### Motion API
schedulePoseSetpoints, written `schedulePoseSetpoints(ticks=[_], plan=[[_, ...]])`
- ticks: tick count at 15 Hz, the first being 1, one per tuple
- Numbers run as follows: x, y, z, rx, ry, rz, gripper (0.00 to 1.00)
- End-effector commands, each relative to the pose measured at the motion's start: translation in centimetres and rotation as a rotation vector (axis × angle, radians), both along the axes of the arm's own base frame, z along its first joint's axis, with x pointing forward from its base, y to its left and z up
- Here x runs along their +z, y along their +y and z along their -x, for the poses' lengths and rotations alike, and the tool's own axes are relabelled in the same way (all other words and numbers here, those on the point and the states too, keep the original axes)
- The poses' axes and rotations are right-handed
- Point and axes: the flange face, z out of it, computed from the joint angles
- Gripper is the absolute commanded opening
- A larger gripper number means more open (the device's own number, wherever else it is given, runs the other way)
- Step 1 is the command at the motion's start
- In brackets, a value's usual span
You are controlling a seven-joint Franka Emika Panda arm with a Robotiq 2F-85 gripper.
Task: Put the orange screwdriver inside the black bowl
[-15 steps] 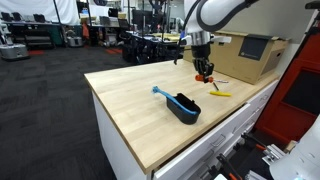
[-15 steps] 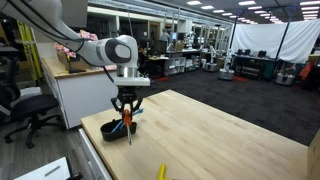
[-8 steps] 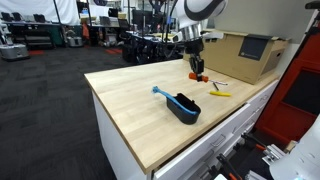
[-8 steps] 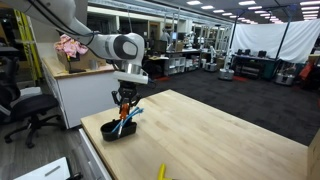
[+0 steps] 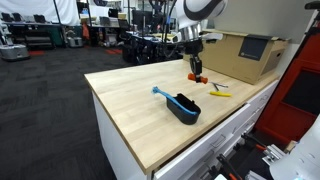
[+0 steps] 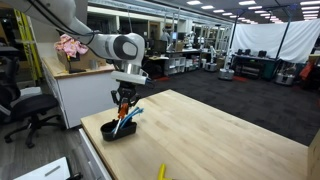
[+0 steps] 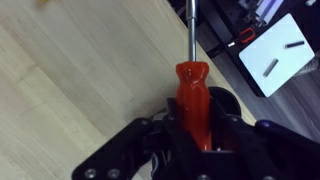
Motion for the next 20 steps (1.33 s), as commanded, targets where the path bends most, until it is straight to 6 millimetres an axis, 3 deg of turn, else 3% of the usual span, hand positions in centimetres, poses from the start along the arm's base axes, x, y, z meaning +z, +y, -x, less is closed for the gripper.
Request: schedulePoseSetpoints(ticks=[1, 5, 11, 17, 20], plan=[[-0.9, 1.7, -0.5, -0.203, 0.007, -0.016, 0.08], [-1.4, 3.6, -1.8, -0.434, -0.018, -0.081, 0.08], [-1.9, 5.5, -5.6, -0.725, -0.237, -0.128, 0.08], [-4.1, 5.6, -6.1, -0.905, -0.341, -0.084, 0.08], [-5.1, 5.4, -5.5, -0.903, -0.376, -0.044, 0.08]])
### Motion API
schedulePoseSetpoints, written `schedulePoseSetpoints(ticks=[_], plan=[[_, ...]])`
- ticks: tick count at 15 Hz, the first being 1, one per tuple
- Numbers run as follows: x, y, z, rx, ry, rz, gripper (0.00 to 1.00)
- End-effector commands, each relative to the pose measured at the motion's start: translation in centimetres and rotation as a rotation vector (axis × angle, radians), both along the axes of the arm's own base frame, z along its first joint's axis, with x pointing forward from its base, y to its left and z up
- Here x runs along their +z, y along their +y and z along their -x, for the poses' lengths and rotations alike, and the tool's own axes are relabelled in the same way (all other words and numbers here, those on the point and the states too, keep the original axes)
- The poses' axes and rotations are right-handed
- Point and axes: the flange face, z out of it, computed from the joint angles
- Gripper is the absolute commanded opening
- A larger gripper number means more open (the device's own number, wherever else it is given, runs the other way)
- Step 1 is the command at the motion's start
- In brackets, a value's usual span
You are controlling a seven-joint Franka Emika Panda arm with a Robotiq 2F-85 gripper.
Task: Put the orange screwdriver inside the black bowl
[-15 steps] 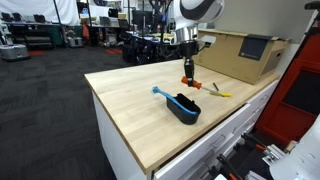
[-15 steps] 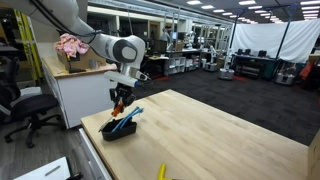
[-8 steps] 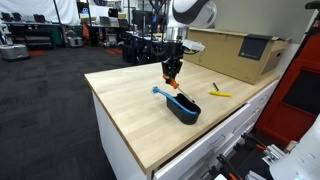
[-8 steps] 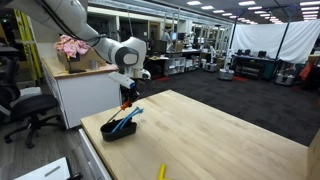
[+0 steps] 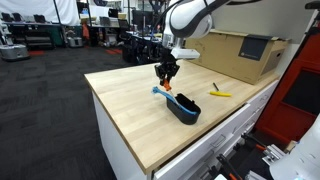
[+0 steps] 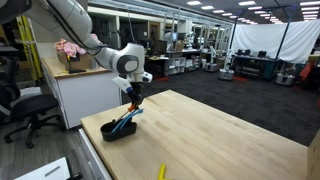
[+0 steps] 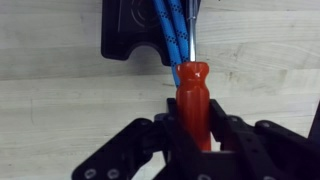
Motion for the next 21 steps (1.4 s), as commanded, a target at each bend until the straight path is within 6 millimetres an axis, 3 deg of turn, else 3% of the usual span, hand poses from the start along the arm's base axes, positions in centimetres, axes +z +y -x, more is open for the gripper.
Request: schedulePoseSetpoints(ticks=[1, 6, 14, 20, 21], plan=[[-1.3, 0.0, 0.7, 0.020, -0.020, 0.062, 0.08], [-1.7, 1.8, 2.1, 0.233, -0.034, 0.110, 0.08], [-2.1, 5.8, 4.5, 0.443, -0.086, 0.027, 0.08], [-3.1, 5.1, 5.9, 0.378, -0.075, -0.044, 0.08], [-3.2, 4.8, 6.1, 0.364, -0.081, -0.051, 0.58]])
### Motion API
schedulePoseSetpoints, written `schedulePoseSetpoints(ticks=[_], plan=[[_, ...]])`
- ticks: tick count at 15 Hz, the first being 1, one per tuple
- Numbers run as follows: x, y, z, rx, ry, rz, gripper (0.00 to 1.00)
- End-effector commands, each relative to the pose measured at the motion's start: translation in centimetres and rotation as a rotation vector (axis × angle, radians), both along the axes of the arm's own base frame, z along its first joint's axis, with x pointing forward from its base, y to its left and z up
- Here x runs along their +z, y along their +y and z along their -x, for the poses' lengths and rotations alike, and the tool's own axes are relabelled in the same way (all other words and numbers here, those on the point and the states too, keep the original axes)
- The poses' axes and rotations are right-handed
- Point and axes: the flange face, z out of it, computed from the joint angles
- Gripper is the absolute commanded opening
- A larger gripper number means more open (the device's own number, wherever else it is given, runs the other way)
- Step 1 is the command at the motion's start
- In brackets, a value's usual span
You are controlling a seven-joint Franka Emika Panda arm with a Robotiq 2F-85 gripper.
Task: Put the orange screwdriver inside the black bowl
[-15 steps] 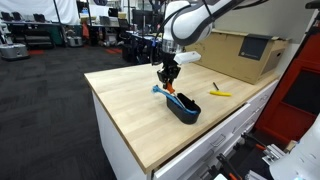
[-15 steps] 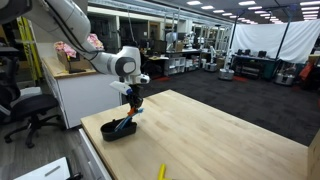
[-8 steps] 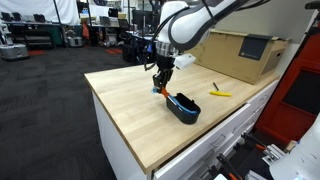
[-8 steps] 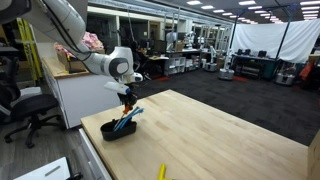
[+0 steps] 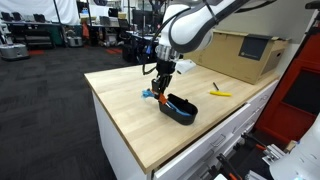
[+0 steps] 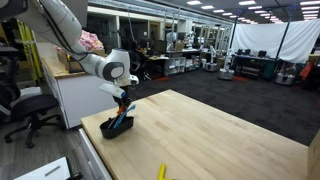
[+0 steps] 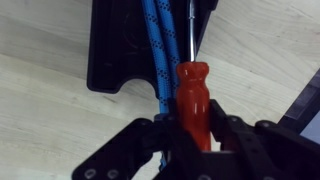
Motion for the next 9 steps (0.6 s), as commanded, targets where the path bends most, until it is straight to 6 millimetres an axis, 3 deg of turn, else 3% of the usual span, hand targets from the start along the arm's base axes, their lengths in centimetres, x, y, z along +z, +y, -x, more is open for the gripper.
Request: schedulePoseSetpoints(ticks=[1, 6, 9], plan=[[-0.2, -1.4, 1.3, -0.039, -0.019, -0.038, 0.59], [0.2, -2.0, 1.6, -0.064, -0.043, -0.046, 0.94], [1.3, -2.3, 1.5, -0.062, -0.065, -0.034, 1.00]])
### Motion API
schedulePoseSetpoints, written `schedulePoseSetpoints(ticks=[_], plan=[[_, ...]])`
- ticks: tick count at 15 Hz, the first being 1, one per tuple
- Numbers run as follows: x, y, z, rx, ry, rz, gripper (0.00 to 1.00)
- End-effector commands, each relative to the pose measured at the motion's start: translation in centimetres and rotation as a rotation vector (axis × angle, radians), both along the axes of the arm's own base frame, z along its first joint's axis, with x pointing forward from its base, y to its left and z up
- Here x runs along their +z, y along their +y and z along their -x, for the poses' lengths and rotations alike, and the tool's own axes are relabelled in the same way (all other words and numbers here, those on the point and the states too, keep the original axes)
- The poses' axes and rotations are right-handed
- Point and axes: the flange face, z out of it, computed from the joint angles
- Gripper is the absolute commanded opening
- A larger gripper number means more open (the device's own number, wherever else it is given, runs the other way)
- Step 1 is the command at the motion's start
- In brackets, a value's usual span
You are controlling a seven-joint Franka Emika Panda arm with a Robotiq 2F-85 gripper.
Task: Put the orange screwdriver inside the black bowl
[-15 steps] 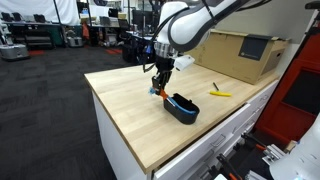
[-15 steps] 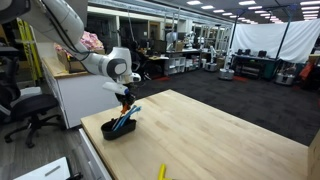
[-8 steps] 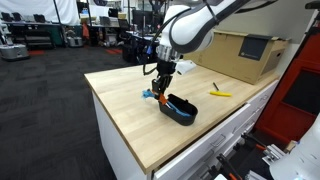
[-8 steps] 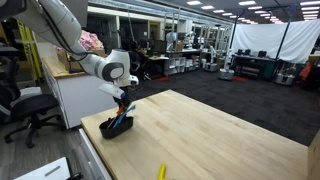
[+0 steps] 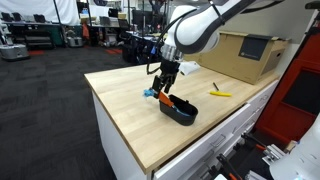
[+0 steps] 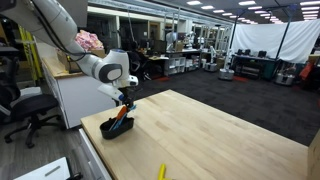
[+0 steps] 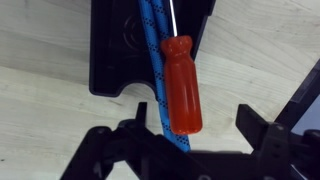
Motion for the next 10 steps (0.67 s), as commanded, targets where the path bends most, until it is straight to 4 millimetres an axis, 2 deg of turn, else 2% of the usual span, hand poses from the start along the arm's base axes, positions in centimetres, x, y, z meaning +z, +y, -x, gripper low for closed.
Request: schedulePoseSetpoints(ticks=[1, 4, 10], plan=[[1.6, -0.9, 0.4, 0.001, -0.037, 0.011, 1.00], [3.4, -1.4, 0.5, -0.019, 0.012, 0.028, 1.00], [5.8, -2.7, 1.5, -0.080, 0.190, 0.079, 1.00]])
